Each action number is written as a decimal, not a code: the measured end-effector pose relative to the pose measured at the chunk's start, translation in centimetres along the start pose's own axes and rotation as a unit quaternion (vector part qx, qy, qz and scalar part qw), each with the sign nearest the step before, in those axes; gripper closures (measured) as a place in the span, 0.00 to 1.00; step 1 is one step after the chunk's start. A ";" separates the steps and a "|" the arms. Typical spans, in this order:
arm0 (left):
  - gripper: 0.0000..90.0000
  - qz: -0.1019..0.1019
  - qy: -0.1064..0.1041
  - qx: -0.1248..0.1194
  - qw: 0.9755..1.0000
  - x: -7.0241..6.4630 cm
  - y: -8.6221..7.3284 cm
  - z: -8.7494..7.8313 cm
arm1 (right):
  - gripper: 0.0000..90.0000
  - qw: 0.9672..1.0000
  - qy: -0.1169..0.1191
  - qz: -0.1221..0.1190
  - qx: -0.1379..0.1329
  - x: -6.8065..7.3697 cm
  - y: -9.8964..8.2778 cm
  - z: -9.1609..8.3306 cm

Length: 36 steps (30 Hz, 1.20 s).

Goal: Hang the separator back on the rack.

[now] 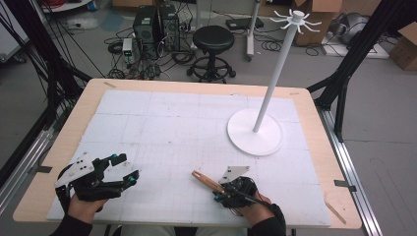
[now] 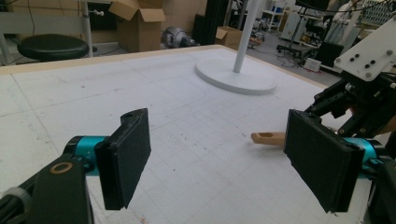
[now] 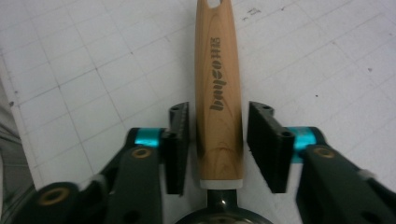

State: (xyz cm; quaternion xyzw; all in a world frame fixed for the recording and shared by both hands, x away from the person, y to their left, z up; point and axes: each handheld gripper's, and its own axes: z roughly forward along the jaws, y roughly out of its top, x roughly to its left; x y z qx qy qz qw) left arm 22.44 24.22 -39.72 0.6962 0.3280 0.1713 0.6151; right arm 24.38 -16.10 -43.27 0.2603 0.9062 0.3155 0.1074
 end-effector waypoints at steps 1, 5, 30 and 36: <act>0.26 0.000 0.000 0.000 1.000 0.0 0.0 0.0 | 0.59 1.000 0.001 0.001 0.003 0.0 0.0 -0.1; 0.26 -0.001 0.000 0.001 1.000 0.0 0.0 0.0 | 0.62 1.000 0.002 -0.003 0.002 0.0 -0.1 0.0; 0.27 0.000 0.004 0.003 1.000 0.1 0.0 -0.1 | 0.72 1.000 -0.002 0.005 0.005 0.3 2.7 2.1; 0.27 0.001 0.004 0.005 1.000 0.0 -0.1 0.0 | 0.74 1.000 -0.002 -0.002 0.005 0.4 2.8 2.0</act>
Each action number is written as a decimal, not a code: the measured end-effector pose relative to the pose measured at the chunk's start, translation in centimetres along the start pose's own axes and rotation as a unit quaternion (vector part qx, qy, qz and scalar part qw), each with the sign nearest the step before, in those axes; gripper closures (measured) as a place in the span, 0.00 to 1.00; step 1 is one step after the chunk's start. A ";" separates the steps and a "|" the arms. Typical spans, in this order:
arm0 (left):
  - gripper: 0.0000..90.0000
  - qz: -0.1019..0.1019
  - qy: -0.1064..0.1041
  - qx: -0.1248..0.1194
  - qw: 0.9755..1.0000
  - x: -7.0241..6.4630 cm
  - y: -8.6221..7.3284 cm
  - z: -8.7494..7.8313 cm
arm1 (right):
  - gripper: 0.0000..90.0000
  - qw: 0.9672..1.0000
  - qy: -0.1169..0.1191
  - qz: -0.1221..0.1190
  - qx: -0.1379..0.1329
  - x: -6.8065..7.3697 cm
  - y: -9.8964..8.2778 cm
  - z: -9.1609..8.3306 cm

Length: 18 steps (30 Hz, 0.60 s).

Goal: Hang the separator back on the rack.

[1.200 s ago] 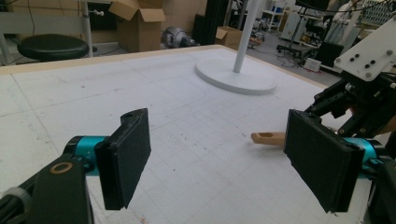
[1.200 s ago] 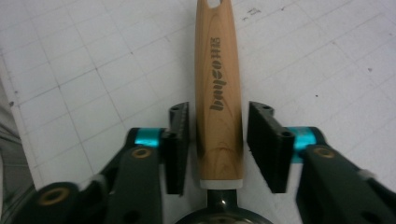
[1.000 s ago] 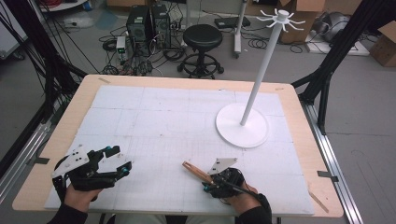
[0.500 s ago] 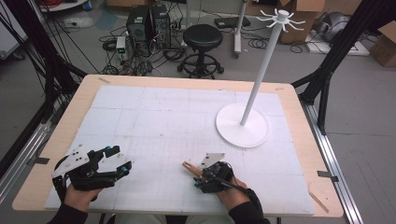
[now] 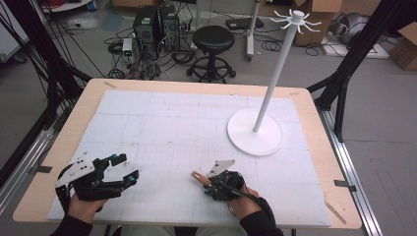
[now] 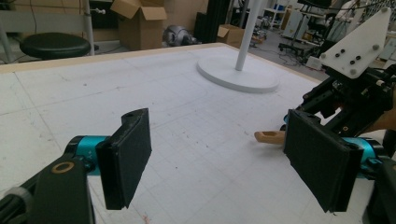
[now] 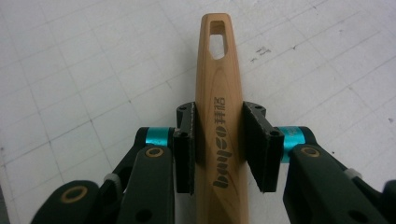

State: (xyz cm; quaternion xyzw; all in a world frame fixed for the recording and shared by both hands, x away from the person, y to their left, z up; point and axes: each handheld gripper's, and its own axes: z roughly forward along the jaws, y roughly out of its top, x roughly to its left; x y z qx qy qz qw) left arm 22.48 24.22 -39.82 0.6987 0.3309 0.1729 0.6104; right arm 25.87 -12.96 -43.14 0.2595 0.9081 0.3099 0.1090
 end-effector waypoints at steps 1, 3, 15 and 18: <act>0.27 0.000 -0.001 0.000 1.000 0.0 0.0 0.0 | 0.74 1.000 0.000 0.000 0.000 0.0 0.0 0.0; 0.27 0.000 -0.001 0.000 1.000 0.0 0.0 0.0 | 0.74 1.000 -0.001 -0.003 0.000 0.0 0.0 -0.1; 0.27 0.006 -0.013 -0.006 1.000 -0.5 0.5 0.0 | 0.74 0.995 0.040 0.042 -0.081 -1.3 -0.2 -2.9; 0.27 0.005 -0.029 -0.012 1.000 -0.9 0.8 0.0 | 0.74 0.991 0.052 0.047 -0.111 -1.5 0.0 -4.0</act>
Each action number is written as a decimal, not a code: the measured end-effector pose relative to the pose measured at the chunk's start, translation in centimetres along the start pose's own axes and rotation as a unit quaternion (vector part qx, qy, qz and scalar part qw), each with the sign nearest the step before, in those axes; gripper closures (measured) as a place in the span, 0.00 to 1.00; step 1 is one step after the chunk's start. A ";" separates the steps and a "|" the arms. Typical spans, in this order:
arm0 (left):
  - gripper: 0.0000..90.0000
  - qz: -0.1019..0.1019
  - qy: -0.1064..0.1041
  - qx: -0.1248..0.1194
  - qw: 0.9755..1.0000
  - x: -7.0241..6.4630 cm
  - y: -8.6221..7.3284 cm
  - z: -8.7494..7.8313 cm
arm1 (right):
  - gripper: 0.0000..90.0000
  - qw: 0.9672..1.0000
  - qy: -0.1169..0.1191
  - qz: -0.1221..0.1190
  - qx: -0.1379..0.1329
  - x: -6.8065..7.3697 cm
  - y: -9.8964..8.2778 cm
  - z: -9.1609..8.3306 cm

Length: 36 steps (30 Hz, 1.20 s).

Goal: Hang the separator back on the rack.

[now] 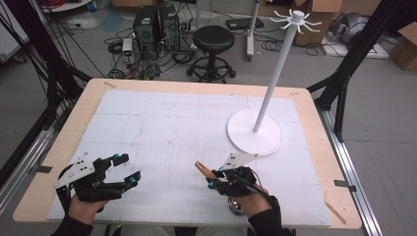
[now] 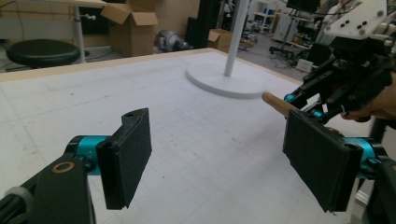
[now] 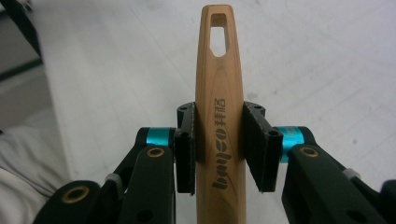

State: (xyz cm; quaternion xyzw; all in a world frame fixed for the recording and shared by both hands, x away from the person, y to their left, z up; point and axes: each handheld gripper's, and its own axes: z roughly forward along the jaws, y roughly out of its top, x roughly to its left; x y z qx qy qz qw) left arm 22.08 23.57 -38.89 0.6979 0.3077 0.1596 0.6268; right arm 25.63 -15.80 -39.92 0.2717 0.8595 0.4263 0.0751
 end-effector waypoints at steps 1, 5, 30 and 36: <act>0.27 0.000 -0.006 -0.003 1.000 -0.1 0.2 0.0 | 0.74 1.000 0.005 -0.001 -0.010 0.0 0.2 -0.3; 0.31 -0.001 -0.043 -0.018 0.999 -0.7 1.0 0.0 | 0.74 0.998 0.040 -0.005 -0.047 0.6 0.8 -1.2; 0.43 -0.007 -0.269 -0.019 0.963 -5.6 4.0 4.2 | 0.74 0.960 0.227 -0.073 -0.149 5.3 3.2 -1.9; 0.53 0.001 -0.303 -0.014 0.953 -6.5 4.4 5.1 | 0.74 0.955 0.242 -0.081 -0.153 5.8 3.3 -1.7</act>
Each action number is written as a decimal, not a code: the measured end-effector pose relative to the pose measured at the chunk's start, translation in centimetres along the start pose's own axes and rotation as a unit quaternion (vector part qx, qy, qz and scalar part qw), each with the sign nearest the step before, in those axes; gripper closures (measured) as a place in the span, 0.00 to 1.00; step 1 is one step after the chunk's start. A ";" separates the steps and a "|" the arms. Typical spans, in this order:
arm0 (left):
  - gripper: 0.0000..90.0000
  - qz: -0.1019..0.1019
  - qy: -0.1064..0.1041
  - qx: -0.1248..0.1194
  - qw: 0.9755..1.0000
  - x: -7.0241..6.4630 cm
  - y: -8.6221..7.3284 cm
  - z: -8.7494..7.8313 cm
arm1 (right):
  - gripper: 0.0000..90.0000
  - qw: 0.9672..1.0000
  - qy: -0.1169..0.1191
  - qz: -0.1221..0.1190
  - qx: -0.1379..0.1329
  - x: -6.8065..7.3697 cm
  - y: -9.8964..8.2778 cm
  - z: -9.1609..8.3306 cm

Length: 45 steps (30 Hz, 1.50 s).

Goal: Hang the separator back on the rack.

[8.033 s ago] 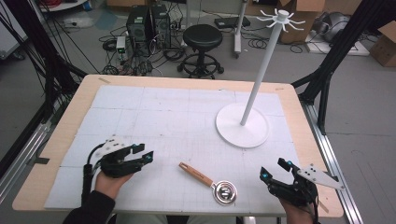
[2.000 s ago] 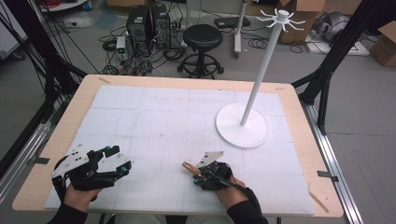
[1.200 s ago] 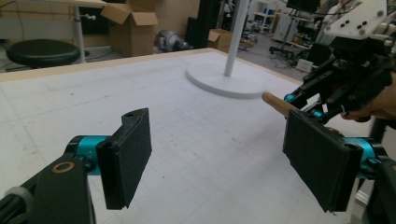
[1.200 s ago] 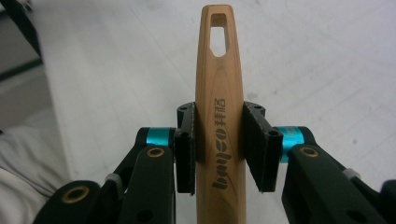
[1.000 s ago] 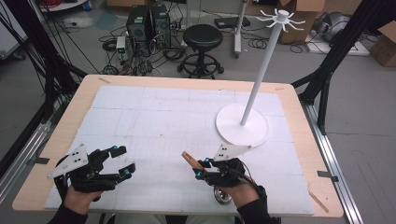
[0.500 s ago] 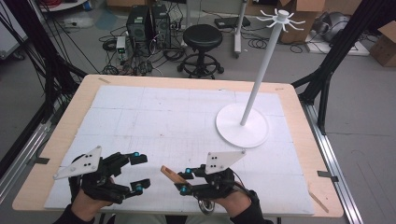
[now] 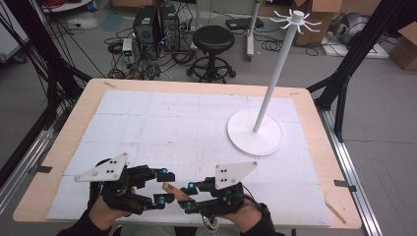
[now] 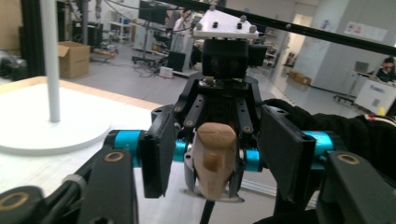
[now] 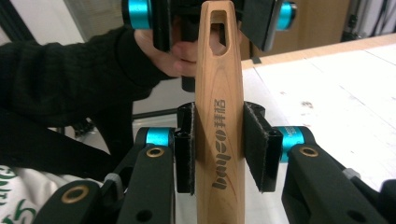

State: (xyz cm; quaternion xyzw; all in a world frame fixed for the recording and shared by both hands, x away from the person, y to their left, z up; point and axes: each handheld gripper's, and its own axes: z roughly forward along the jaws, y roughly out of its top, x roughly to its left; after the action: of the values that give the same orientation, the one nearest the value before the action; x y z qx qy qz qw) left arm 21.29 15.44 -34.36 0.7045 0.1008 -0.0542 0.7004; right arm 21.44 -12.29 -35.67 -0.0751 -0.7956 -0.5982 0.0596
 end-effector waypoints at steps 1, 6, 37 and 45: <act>0.55 -0.001 -0.004 0.001 1.000 0.0 0.0 0.0 | 0.74 1.000 0.004 0.000 -0.002 0.1 0.0 0.0; 0.65 0.004 -0.019 0.000 1.000 -0.2 -0.1 -0.1 | 0.74 1.000 0.022 -0.004 -0.007 0.3 0.0 0.2; 0.79 0.014 0.000 -0.003 1.000 -2.1 0.9 0.2 | 0.74 0.998 0.049 -0.011 -0.029 0.7 -0.1 0.9; 0.80 0.018 0.006 0.007 1.000 -2.7 1.4 0.4 | 0.73 0.998 0.057 -0.014 -0.028 1.0 0.1 1.4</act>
State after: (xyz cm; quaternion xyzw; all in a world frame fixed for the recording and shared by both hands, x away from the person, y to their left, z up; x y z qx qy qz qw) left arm 19.02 14.88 -32.44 0.7112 0.0915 -0.0383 0.6959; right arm 20.44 -10.86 -35.75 -0.0313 -0.7748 -0.6243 0.0944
